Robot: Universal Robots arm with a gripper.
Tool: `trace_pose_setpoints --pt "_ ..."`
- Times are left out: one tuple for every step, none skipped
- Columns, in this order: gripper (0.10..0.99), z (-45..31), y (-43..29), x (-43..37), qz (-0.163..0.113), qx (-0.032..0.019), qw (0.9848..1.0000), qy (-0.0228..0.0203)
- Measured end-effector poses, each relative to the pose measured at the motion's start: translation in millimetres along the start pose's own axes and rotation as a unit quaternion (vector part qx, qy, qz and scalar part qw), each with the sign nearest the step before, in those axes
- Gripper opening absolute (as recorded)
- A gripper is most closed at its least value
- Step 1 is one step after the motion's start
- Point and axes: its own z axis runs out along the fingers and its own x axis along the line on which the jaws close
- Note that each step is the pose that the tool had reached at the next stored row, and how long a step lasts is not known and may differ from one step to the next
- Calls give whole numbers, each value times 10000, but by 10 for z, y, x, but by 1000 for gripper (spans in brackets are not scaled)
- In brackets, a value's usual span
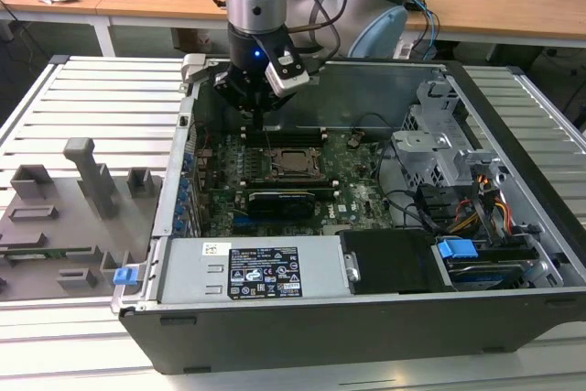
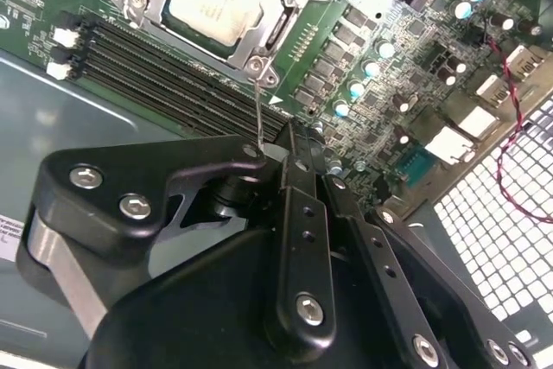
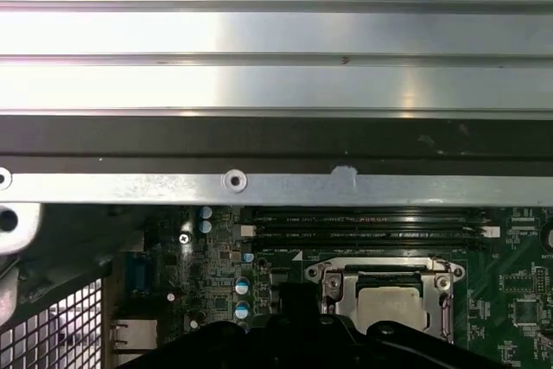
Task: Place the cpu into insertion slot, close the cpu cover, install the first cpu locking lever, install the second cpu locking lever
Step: 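Install the first cpu locking lever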
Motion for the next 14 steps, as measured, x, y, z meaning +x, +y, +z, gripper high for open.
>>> trace_pose_setpoints --pt "106 0 0 -6 0 0 10000 0" --pt "106 0 0 -9 0 0 10000 0" --pt "106 0 0 -17 0 0 10000 0" --pt "106 1 1 -25 0 0 10000 0" --pt "106 0 0 -36 0 0 10000 0" --pt "106 0 0 -47 0 0 10000 0" --pt "106 1 0 -51 0 0 10000 0" --pt "106 1 0 -56 -1 0 10000 0" --pt "106 1 0 -61 0 0 10000 0" --pt "106 1 0 -64 -1 0 10000 0" --pt "106 1 0 -70 0 0 10000 0" --pt "106 1 0 -73 0 0 10000 0" --pt "106 1 0 -76 0 0 10000 0" --pt "106 1 0 -92 0 0 10000 0"
